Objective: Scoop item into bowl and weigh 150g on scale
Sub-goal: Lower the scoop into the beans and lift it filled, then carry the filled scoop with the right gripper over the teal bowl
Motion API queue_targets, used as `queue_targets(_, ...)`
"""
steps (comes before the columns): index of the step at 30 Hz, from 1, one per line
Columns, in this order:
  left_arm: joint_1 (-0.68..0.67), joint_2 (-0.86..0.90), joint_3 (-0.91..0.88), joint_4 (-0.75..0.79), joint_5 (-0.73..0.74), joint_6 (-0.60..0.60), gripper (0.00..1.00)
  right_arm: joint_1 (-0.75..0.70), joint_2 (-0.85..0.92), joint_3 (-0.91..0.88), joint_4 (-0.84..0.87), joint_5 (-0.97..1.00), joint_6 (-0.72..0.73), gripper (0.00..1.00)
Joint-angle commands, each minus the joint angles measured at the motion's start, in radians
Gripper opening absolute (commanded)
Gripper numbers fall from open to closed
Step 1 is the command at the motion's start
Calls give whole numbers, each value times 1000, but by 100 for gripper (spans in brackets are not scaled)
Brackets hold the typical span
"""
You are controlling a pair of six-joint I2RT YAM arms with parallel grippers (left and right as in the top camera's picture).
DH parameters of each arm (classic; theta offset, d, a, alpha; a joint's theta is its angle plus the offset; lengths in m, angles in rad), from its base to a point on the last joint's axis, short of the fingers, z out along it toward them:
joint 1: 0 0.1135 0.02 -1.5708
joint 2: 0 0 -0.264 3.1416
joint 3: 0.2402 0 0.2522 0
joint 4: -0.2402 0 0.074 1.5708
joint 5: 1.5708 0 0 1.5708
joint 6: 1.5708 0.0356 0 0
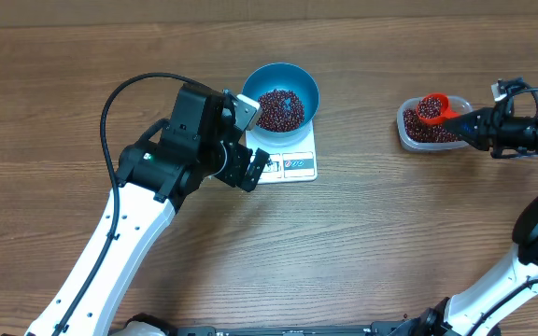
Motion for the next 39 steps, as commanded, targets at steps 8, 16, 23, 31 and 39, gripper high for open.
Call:
queue_targets(8,0,-6,-2,4,-6,-13,99,119,7,-1,-4,-163,-4,4)
queue_targets(16,0,-6,-2,4,-6,-13,99,263,7,39,9,-169,51,4)
queue_targets(23,0,-6,-2,4,-6,-13,100,404,5,145,18,-160,110,4)
queue_targets(31,0,-6,-2,3,-6,-13,100,540,5,169,182,-80,309,4)
queue_targets(39,0,-6,-2,3,-6,-13,100,659,4,203,296,129,481,4)
